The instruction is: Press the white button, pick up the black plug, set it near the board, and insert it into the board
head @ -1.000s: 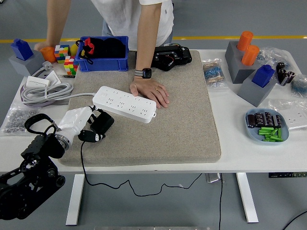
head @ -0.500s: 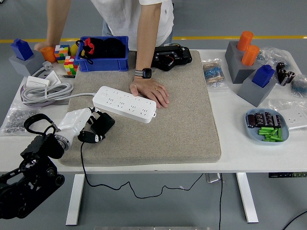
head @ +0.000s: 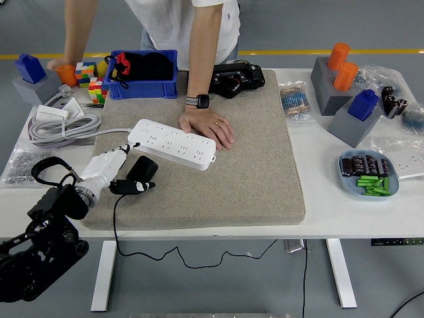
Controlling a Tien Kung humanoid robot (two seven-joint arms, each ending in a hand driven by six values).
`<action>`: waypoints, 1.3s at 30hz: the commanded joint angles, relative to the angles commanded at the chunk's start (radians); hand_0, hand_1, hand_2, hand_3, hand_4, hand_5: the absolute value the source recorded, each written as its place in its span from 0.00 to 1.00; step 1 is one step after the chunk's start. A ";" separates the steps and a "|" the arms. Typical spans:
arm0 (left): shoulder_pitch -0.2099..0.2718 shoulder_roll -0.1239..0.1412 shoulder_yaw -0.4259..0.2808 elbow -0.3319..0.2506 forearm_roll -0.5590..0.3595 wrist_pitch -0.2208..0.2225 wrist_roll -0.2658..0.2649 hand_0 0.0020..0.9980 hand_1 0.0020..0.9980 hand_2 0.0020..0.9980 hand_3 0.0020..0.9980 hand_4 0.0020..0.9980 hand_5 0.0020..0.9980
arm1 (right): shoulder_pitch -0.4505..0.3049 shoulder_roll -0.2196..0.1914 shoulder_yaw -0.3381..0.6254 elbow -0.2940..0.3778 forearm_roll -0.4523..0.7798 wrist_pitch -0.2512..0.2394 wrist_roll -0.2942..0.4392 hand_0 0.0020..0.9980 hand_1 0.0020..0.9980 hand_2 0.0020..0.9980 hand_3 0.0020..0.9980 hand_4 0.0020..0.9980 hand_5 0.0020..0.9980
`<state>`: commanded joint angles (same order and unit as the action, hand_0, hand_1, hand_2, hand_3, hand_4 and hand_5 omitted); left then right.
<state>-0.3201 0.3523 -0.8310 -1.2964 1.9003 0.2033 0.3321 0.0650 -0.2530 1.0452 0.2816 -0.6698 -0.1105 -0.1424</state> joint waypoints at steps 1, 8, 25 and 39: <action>0.000 0.000 -0.001 -0.003 0.000 0.004 -0.003 0.87 0.93 0.96 1.00 0.99 0.53 | 0.000 0.000 -0.001 0.000 0.000 0.000 0.000 0.71 0.63 0.64 0.62 0.65 0.37; -0.005 -0.001 0.012 -0.012 0.008 0.041 -0.015 0.80 0.88 0.91 0.91 0.96 0.44 | 0.001 0.000 0.001 0.000 0.001 0.000 0.001 0.71 0.63 0.64 0.62 0.65 0.36; -0.019 -0.031 0.049 0.037 0.026 0.050 -0.018 0.75 0.79 0.80 0.81 0.84 0.16 | 0.000 0.001 -0.004 0.000 0.003 -0.002 0.005 0.71 0.63 0.64 0.62 0.65 0.36; -0.027 -0.031 0.056 0.048 0.018 0.064 -0.022 0.69 0.71 0.71 0.66 0.79 0.15 | 0.004 -0.002 -0.008 0.000 0.005 -0.003 0.007 0.71 0.63 0.64 0.62 0.65 0.36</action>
<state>-0.3474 0.3215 -0.7751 -1.2488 1.9180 0.2669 0.3103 0.0686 -0.2553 1.0371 0.2819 -0.6652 -0.1135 -0.1353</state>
